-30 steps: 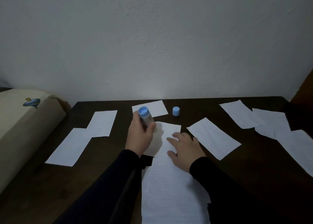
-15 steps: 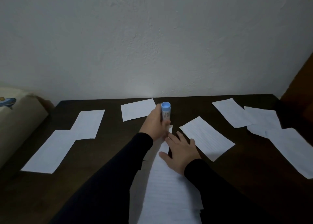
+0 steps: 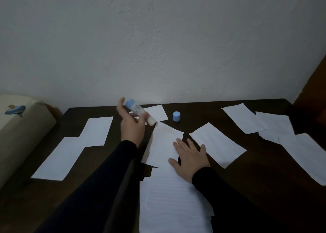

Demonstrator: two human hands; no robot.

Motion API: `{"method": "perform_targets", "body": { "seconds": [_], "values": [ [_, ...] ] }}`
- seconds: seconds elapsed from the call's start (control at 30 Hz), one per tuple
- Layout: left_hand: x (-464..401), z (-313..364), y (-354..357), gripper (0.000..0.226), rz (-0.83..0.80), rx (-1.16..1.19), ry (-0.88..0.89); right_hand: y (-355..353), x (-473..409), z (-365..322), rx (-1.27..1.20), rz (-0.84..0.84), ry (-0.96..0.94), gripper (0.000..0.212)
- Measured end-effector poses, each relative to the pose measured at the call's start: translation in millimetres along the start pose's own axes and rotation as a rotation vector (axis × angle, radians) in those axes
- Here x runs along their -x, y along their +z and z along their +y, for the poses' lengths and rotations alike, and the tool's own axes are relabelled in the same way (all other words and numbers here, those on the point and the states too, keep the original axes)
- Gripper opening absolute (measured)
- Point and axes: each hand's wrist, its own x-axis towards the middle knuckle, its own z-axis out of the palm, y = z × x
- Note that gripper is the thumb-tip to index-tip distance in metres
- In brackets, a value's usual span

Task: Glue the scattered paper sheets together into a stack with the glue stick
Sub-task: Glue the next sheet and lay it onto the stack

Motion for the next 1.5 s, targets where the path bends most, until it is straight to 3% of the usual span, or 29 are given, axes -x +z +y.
{"method": "perform_targets", "body": {
  "seconds": [0.07, 0.17, 0.27, 0.37, 0.5, 0.57, 0.8, 0.9, 1.0, 1.1, 1.23, 1.43, 1.5],
  "values": [
    [1, 3, -12, 0.058, 0.064, 0.063, 0.026, 0, 3, -4, 0.030, 0.013, 0.059, 0.068],
    [10, 4, -30, 0.032, -0.011, 0.071, -0.006, 1, 9, -11, 0.065, 0.033, 0.149, 0.075],
    [29, 2, -49, 0.046, -0.103, 0.121, -0.036, -3, 13, -20, 0.086, 0.097, 0.218, 0.080],
    [40, -7, -56, 0.048, -0.083, 0.045, -0.064, -7, 13, -21, 0.027, 0.154, 0.229, 0.078],
    [44, -25, -52, 0.036, -0.069, -0.090, -0.151, 2, 17, -13, -0.084, 0.024, 0.057, 0.069],
    [42, -34, -51, 0.047, -0.093, -0.209, -0.141, 4, 22, -16, -0.079, -0.001, 0.036, 0.068],
    [42, -48, -52, 0.043, -0.105, -0.281, -0.236, -4, 33, -30, -0.081, 0.106, 0.003, 0.063],
    [41, -47, -52, 0.052, -0.100, -0.293, -0.252, -9, 27, -15, -0.153, 0.185, 0.060, 0.058],
    [46, -33, -53, 0.066, 0.056, -0.235, -0.185, -15, 18, 13, -0.246, 0.280, 0.232, 0.052],
    [54, -9, -56, 0.041, 0.163, -0.151, 0.085, -12, 16, 46, -0.329, 0.325, 0.390, 0.046],
    [74, -3, -38, 0.008, -0.113, -0.370, 0.288, -5, 12, 71, -0.398, 0.327, 0.533, 0.052],
    [89, -27, -6, 0.044, -0.371, -0.742, 0.221, 3, 8, 73, -0.414, 0.199, 0.621, 0.070],
    [87, -30, -7, 0.043, -0.450, -0.901, 0.222, 2, 7, 71, -0.420, 0.197, 0.605, 0.069]
  ]
}}
